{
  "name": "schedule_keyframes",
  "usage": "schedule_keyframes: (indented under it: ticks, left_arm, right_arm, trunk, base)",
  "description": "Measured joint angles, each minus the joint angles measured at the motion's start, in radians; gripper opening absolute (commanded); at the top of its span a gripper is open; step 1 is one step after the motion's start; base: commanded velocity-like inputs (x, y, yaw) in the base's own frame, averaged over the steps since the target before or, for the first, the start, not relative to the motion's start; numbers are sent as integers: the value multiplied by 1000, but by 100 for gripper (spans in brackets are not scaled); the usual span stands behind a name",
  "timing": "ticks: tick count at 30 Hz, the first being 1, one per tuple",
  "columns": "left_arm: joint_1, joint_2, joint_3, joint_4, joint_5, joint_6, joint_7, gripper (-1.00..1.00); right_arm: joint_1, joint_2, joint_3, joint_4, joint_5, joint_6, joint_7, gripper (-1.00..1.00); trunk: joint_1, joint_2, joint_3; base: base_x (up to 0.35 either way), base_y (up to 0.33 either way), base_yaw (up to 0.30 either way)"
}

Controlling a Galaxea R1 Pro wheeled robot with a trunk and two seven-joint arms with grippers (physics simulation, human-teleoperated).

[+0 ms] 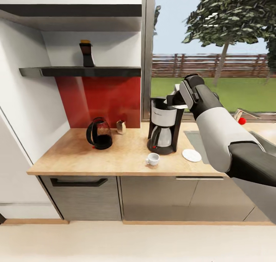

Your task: Set up a coffee station on the kitchen countertop: keep the coffee maker on the countertop, move the bottle of coffee from the kitchen shelf to the counter next to the coffee maker, place a paper coffee filter on top of the coffee maker, put the saucer next to the coffee maker with the coffee cup on the saucer, and place the electric kettle next to the coffee maker.

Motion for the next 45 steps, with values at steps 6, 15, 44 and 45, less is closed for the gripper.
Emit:
schedule_keyframes:
  ticks: [6, 15, 44, 45]
  left_arm:
    - [0, -1, 0, 0, 0, 0, 0, 100]
    - [0, 0, 1, 0, 0, 0, 0, 100]
    - [0, -1, -2, 0, 0, 0, 0, 100]
    - [0, -1, -2, 0, 0, 0, 0, 100]
  right_arm:
    - [0, 0, 0, 0, -1, 0, 0, -100]
    - [0, 0, 0, 1, -1, 0, 0, -100]
    - [-10, 0, -4, 189, 1, -1, -7, -100]
    - [-12, 1, -4, 200, 2, -1, -8, -100]
  trunk:
    - [0, 0, 0]
    - [0, 0, 0]
    - [0, 0, 0]
    - [0, 0, 0]
  base:
    - [0, 310, -282]
    - [0, 314, -184]
    - [0, 137, -1]
    - [0, 0, 0]
